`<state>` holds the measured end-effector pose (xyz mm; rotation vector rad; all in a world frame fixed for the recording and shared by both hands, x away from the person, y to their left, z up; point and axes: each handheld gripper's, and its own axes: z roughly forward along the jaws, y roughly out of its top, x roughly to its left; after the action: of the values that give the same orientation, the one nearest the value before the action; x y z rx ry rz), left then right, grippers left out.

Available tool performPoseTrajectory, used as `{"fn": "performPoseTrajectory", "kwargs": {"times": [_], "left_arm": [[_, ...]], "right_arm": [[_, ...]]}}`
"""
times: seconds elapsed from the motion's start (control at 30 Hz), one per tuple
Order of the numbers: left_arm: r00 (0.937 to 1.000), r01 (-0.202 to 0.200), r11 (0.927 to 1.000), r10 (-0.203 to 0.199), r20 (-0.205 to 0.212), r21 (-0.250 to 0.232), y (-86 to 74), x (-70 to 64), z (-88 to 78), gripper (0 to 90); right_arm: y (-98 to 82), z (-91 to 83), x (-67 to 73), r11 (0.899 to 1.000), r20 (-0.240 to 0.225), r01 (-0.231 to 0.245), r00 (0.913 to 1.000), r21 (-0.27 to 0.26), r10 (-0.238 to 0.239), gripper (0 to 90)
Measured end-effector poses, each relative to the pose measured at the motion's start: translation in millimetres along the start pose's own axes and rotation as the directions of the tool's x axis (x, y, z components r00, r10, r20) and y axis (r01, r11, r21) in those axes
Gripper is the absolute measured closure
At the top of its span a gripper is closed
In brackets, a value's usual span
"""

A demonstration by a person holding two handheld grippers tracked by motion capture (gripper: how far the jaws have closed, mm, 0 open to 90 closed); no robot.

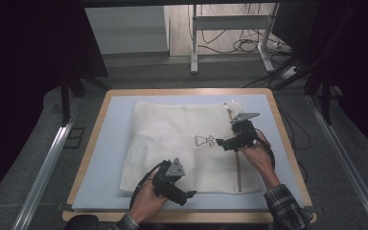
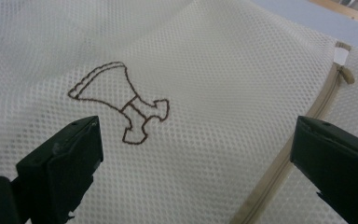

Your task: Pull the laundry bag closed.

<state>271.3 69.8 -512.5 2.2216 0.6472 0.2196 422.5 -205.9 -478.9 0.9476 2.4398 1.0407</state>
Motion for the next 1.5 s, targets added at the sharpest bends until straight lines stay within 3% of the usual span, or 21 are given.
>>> {"fn": "performPoseTrajectory", "kwargs": {"times": [0.37, 0.77, 1.13, 1.5], "left_arm": [[0.9998, 0.021, 0.9995, -0.021, -0.004, -0.022, -6.4, 9.0, -15.3, 1.6], [0.9983, 0.03, 0.9982, -0.033, -0.049, -0.051, -14.9, 16.1, -36.3, 1.8], [0.9952, 0.048, 0.9952, -0.055, -0.08, -0.085, -23.8, 19.8, -55.5, 1.9], [0.9898, 0.089, 0.9884, -0.102, -0.1, -0.123, -35.2, 26.6, -74.7, 1.9]], "right_arm": [[-9.8, -14.0, 16.7, 0.999, 0.003, 0.042, 0.9991, -0.004, -0.042, 2.5], [-22.0, -26.9, 35.9, 0.996, 0.01, 0.088, 0.9961, 0.009, -0.088, 2.4], [-33.6, -38.5, 55.0, 0.995, -0.001, 0.101, 0.9949, -0.012, -0.101, 2.1], [-43.8, -52.8, 69.9, 0.993, -0.016, 0.114, 0.9932, -0.033, -0.115, 1.7]]}}
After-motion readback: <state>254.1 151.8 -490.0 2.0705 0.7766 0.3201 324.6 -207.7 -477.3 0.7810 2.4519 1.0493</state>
